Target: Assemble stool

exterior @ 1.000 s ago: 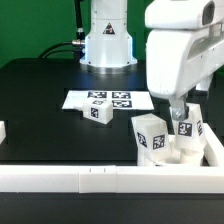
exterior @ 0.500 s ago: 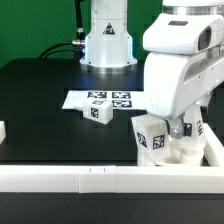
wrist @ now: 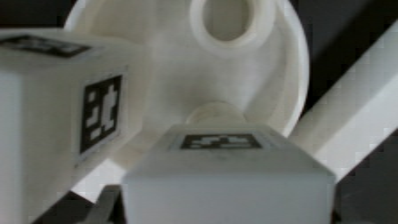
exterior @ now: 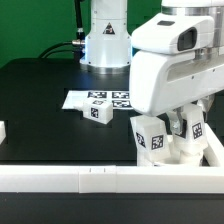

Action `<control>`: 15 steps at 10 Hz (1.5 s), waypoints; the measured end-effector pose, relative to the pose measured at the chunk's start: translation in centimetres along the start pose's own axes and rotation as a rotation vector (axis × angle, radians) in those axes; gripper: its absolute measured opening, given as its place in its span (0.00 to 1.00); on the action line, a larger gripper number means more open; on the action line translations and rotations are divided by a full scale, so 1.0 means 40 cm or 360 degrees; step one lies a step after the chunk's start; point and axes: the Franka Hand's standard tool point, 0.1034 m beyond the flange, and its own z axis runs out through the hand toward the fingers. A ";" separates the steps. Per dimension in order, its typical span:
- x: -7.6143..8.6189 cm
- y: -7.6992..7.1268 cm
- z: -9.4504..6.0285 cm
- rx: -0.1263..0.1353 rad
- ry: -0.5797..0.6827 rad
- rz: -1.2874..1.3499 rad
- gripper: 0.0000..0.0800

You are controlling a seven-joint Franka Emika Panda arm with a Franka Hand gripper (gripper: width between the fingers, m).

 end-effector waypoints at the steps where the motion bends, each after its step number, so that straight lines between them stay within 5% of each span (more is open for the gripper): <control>1: 0.007 -0.002 0.001 0.0020 0.0038 0.0379 0.42; 3: 0.010 -0.009 0.009 0.0086 0.0057 0.0933 0.42; 7: 0.013 -0.017 0.009 0.0106 0.0045 0.1342 0.42; 10: 0.022 -0.045 0.015 0.0102 0.0023 0.2287 0.42; 11: 0.021 -0.042 0.016 0.0140 0.0028 0.2464 0.42; 15: 0.026 -0.051 0.015 0.0188 -0.0004 0.2959 0.42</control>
Offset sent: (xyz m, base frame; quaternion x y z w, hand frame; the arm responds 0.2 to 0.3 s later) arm 0.0000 0.0000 0.0000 0.0000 0.0000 0.1296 0.9916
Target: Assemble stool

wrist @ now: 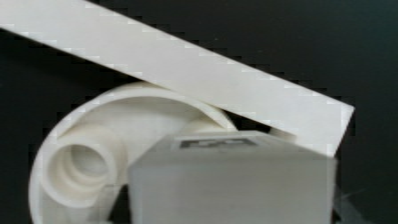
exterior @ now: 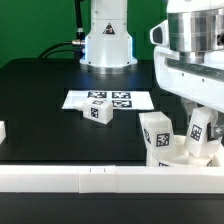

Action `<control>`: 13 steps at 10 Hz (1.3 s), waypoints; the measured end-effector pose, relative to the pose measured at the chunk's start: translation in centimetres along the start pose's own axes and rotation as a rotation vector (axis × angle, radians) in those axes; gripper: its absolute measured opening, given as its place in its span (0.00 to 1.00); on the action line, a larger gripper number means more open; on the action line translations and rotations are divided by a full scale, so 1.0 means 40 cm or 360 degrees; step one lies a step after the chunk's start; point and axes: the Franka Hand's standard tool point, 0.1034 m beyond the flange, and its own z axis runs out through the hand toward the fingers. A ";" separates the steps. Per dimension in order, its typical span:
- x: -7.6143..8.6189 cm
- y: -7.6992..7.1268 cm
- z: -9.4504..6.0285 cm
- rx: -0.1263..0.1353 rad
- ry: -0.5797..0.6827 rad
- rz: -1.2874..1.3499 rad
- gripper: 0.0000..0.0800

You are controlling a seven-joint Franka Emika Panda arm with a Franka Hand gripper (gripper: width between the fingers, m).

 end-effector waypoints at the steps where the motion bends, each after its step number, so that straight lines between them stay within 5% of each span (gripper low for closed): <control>1: -0.007 -0.003 -0.002 0.0009 -0.0008 0.0312 0.42; 4: -0.020 0.000 0.002 -0.0002 0.0004 0.0373 0.42; 5: -0.020 0.005 -0.001 -0.0022 0.0002 0.0250 0.65; 6: -0.023 0.004 -0.014 -0.0045 -0.0012 0.0029 0.76; 8: -0.031 -0.010 -0.060 -0.0097 -0.0054 -0.0568 0.80; 11: -0.027 -0.010 -0.058 -0.0079 -0.0049 -0.0851 0.81; 13: -0.032 -0.007 -0.057 -0.0077 0.0005 -0.1394 0.81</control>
Offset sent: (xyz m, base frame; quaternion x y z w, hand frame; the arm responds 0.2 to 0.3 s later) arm 0.0000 0.0000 0.0000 0.0000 0.0000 -0.0650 0.9979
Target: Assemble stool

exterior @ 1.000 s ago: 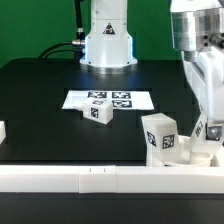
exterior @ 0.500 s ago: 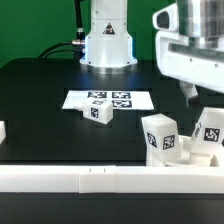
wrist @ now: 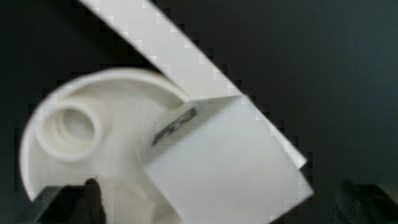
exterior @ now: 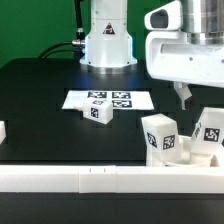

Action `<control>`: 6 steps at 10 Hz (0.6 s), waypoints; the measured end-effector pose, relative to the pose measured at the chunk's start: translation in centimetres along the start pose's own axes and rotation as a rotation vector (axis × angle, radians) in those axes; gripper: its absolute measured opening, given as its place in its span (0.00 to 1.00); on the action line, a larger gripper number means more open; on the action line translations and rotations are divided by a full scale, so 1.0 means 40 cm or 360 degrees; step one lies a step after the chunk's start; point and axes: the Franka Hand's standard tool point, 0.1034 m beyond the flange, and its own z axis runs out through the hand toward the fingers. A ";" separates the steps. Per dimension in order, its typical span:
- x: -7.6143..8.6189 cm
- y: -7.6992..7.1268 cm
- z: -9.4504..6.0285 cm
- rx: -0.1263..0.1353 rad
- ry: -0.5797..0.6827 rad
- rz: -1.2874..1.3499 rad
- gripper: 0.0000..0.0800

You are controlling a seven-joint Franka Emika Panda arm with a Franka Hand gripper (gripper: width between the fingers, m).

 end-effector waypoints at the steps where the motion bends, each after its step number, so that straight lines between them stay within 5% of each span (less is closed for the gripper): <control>1: -0.003 0.001 -0.005 -0.0017 0.0032 -0.0403 0.81; 3: -0.016 -0.013 -0.009 -0.0064 0.0034 -0.0888 0.81; 6: -0.010 -0.004 -0.007 -0.0073 0.0028 -0.1154 0.81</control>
Offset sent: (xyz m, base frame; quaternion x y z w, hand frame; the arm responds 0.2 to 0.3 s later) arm 0.0000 0.0000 0.0000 0.0000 0.0000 -0.1938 0.9810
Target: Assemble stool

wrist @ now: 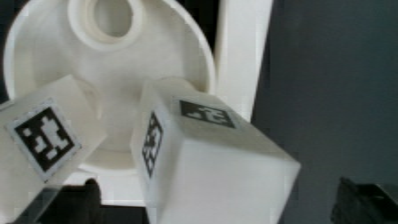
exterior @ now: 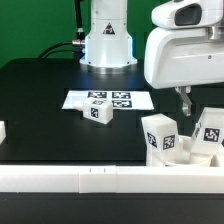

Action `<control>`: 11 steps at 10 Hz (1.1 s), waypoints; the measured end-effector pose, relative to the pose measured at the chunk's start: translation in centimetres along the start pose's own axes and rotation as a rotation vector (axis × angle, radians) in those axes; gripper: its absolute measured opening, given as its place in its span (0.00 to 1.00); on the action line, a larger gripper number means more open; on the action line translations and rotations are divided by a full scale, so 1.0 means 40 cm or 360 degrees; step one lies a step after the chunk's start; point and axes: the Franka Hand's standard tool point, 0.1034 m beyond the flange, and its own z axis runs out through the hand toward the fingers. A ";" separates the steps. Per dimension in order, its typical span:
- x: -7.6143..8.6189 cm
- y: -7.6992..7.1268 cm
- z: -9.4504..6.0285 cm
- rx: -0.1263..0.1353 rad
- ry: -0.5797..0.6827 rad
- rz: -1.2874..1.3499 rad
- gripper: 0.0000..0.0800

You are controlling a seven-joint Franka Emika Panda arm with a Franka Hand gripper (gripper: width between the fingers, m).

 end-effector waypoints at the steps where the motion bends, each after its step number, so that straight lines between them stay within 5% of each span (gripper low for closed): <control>1: 0.003 0.001 0.000 -0.0029 0.0009 -0.0265 0.81; 3: -0.003 -0.007 0.009 -0.0076 0.0020 -0.0856 0.81; 6: -0.005 0.006 0.012 -0.0093 0.0000 -0.1154 0.81; 9: 0.001 -0.001 0.062 -0.0186 -0.0095 -0.1818 0.81; 11: 0.004 0.005 0.065 -0.0199 -0.0099 -0.1781 0.77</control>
Offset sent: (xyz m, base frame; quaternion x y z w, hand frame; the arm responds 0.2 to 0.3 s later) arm -0.0046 0.0019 -0.0047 0.0093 -0.0159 -0.4007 0.9160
